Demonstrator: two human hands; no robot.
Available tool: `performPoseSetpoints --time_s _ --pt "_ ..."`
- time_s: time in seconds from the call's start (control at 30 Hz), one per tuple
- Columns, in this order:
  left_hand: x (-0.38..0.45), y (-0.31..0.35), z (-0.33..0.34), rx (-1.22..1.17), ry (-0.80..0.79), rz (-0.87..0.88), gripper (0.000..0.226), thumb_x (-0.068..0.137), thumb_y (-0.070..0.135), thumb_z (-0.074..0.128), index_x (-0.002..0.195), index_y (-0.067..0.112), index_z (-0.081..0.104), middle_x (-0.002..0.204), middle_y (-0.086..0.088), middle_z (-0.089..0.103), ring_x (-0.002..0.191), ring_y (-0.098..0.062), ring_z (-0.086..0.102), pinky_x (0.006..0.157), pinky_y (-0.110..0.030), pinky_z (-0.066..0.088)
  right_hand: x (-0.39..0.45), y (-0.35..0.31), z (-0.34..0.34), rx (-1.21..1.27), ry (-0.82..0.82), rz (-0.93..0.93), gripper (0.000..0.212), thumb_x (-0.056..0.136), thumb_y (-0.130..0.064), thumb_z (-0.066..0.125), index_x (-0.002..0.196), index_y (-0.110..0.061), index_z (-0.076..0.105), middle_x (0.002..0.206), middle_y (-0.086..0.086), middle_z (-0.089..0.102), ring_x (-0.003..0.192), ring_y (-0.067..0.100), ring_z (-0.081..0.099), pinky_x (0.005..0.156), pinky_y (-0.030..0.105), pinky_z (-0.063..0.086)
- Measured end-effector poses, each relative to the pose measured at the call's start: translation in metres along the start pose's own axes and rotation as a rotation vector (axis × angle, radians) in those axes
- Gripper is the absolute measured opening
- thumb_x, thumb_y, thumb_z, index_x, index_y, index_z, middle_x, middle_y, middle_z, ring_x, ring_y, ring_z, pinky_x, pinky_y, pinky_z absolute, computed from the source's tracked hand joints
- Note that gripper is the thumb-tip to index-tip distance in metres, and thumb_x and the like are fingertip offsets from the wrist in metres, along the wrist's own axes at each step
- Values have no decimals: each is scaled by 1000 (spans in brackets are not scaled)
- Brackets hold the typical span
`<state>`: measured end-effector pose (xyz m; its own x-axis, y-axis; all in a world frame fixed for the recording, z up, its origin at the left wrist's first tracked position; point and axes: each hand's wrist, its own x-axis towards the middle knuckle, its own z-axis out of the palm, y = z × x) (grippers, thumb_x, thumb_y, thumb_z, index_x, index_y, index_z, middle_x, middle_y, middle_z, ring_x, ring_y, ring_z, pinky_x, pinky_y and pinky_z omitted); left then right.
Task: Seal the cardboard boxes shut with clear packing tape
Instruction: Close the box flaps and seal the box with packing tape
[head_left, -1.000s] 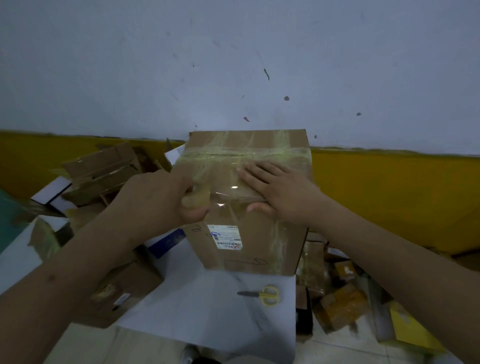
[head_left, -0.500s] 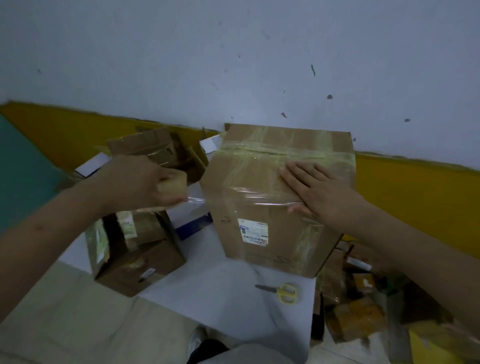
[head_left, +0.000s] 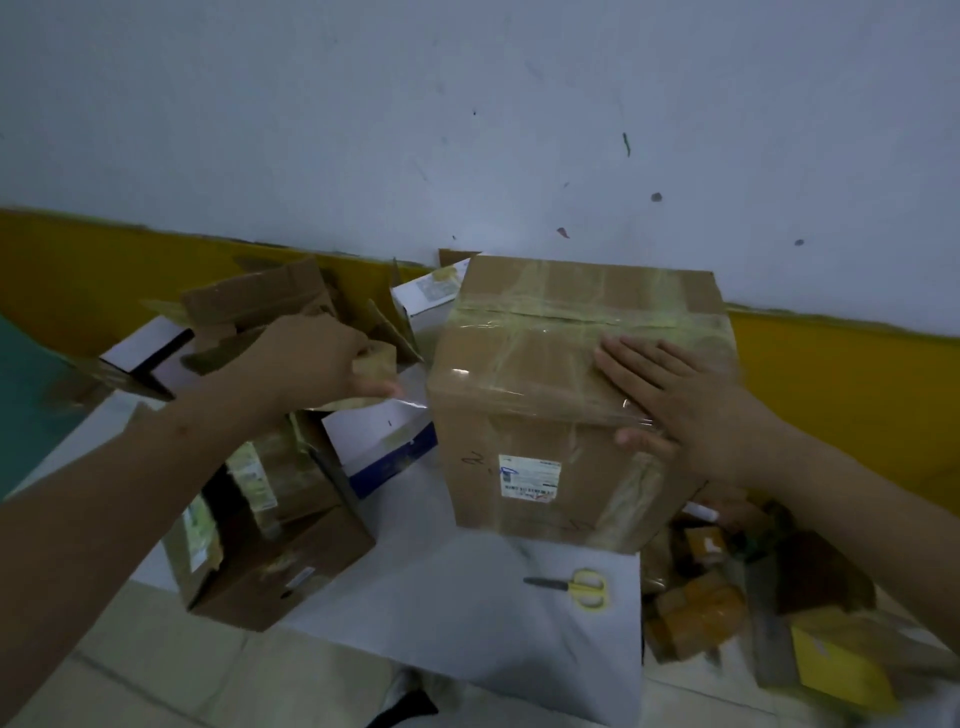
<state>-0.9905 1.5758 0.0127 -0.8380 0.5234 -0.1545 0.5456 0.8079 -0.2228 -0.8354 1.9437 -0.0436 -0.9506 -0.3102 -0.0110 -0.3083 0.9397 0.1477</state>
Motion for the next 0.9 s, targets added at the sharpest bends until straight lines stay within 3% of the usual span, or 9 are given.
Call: performPoseSetpoints --time_s 0.07,0.2,0.33,0.43,0.53,0.6,0.73,0.83,0.9 --pt "11 -1 5 -5 -29 47 82 81 85 42 133 23 59 108 2 67 93 -14 59 71 -29 42 0 -1 -1 28 -8 5 77 96 -72 -2 157 -27 -15 166 -5 -12 151 9 -14 124 39 1" --pt "32 -4 7 -26 -30 124 74 85 82 39 124 24 62 81 11 50 83 -11 52 67 -28 42 0 -10 -5 19 -4 53 69 102 -62 5 159 -23 -5 167 0 1 153 14 -1 124 43 12" --pt "55 -15 22 -95 -6 170 88 73 93 31 105 21 70 87 7 67 79 -10 61 72 -36 57 10 -34 -15 -98 10 132 72 101 -63 13 160 -23 1 160 13 28 146 29 26 116 44 27" --pt "67 -14 28 -190 4 208 95 63 101 23 93 22 68 83 5 67 75 -10 61 64 -33 54 38 -57 -20 -131 2 174 74 99 -65 11 160 -24 3 152 17 36 133 38 37 105 47 39" --pt "76 -13 30 -256 20 242 79 65 96 32 94 29 61 73 16 52 67 -2 51 54 -25 39 79 -75 -16 -92 25 21 69 103 -56 15 160 -17 8 163 11 21 148 33 23 118 45 28" --pt "83 -16 32 -253 13 270 82 65 94 36 101 26 64 75 14 54 67 -2 51 54 -25 39 113 -91 -14 -54 38 -58 68 104 -53 12 159 -14 6 166 6 12 153 25 12 123 41 19" --pt "94 -22 42 -349 -9 346 73 81 82 49 127 27 62 100 3 69 81 -9 60 63 -27 48 162 -121 -16 66 48 51 85 95 -67 -1 158 -11 7 166 9 6 153 19 6 124 38 16" --pt "96 -23 46 -413 -55 378 62 84 75 55 121 26 64 101 4 69 85 -11 62 74 -33 54 166 -138 -11 36 104 131 74 98 -62 15 158 -19 16 162 17 20 151 28 19 121 40 23" --pt "94 -22 46 -443 -59 406 47 86 68 61 108 27 65 88 9 65 76 -5 58 66 -29 49 166 -153 -6 -1 169 174 66 96 -47 28 155 -18 30 155 25 34 145 36 32 117 44 29"
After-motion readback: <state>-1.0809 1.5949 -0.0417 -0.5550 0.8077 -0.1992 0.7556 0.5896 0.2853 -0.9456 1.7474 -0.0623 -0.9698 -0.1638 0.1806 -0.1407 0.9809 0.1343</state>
